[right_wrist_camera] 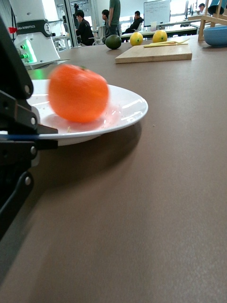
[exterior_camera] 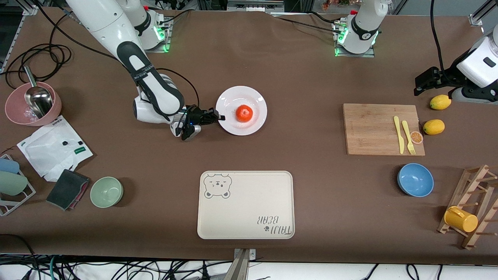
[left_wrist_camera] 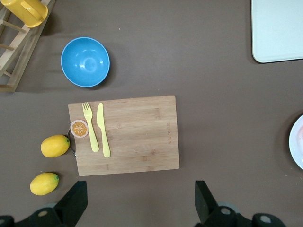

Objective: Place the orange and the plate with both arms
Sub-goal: 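Grasp the white plate rim with the right gripper, then slide the plate with the orange onto the bear placemat with the right gripper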

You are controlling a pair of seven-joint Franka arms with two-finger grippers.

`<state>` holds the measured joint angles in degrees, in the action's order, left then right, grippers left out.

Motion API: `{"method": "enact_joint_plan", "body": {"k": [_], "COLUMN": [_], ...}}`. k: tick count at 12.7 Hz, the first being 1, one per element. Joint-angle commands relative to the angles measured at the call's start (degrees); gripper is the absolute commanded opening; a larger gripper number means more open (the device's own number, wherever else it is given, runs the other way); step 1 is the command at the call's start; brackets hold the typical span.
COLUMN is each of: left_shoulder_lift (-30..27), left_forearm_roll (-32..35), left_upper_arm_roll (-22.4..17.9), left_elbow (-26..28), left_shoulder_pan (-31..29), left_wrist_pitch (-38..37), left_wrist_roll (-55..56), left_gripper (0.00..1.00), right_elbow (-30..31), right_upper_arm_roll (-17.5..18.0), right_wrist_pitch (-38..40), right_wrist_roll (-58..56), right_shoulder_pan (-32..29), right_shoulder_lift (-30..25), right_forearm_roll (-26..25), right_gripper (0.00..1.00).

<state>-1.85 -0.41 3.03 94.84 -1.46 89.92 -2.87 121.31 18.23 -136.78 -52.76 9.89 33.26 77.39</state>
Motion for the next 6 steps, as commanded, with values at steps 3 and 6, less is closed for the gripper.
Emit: {"method": "enact_joint_plan", "body": {"k": [3,6], "left_shoulder_lift": [0.62,0.62], "left_forearm_roll": [0.76,0.76], "left_upper_arm_roll": [0.48,0.48], "left_elbow": [-1.50,-1.50], "left_shoulder_pan": [-0.38,-0.38], "left_wrist_pitch": [-1.15,-1.15], "left_wrist_roll": [0.14,0.14], "left_gripper": [1.00,1.00], "right_elbow": [0.24,-1.86], "right_upper_arm_roll": [0.58,0.40], "right_wrist_pitch": [-0.86,-0.68], "right_wrist_roll": [-0.86,-0.33], "right_shoulder_pan": [-0.40,-0.49], "right_shoulder_lift": [-0.48,-0.57], "right_forearm_roll": [1.10,1.53], "right_gripper": [0.00,0.00]}}
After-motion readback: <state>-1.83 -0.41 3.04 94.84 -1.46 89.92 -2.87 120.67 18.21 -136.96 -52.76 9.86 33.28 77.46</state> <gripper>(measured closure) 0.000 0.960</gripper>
